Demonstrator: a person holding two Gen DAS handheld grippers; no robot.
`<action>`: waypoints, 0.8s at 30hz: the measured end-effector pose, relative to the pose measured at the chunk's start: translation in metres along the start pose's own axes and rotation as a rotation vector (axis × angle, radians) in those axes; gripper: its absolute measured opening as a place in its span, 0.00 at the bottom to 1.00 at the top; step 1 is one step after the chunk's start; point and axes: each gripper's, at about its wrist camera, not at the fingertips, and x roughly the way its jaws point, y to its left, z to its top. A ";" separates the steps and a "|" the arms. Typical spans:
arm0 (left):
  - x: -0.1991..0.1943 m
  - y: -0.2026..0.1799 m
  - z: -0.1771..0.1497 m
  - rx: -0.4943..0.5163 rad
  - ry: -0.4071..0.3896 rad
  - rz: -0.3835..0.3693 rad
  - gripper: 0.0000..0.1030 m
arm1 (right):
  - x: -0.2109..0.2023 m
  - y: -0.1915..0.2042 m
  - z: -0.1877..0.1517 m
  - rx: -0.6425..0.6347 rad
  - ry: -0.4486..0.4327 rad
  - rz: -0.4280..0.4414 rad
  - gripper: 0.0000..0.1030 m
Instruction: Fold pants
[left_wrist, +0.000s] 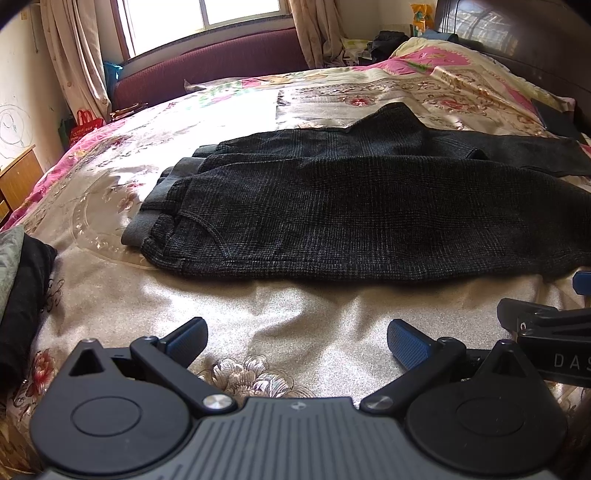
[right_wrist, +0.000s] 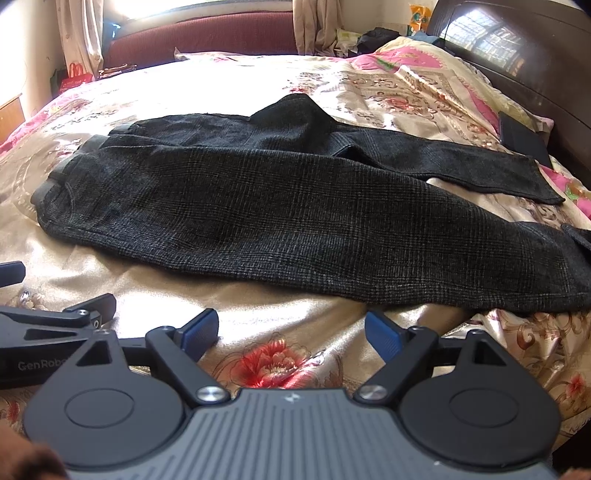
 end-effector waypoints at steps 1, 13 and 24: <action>0.000 0.001 0.000 -0.002 -0.001 0.002 1.00 | 0.000 0.000 0.001 0.001 0.000 0.003 0.83; 0.005 0.002 0.000 0.000 -0.004 0.022 1.00 | 0.005 0.004 0.003 0.000 0.010 0.023 0.83; 0.009 0.005 0.001 0.013 -0.017 0.047 1.00 | 0.011 0.010 0.006 -0.002 0.017 0.033 0.83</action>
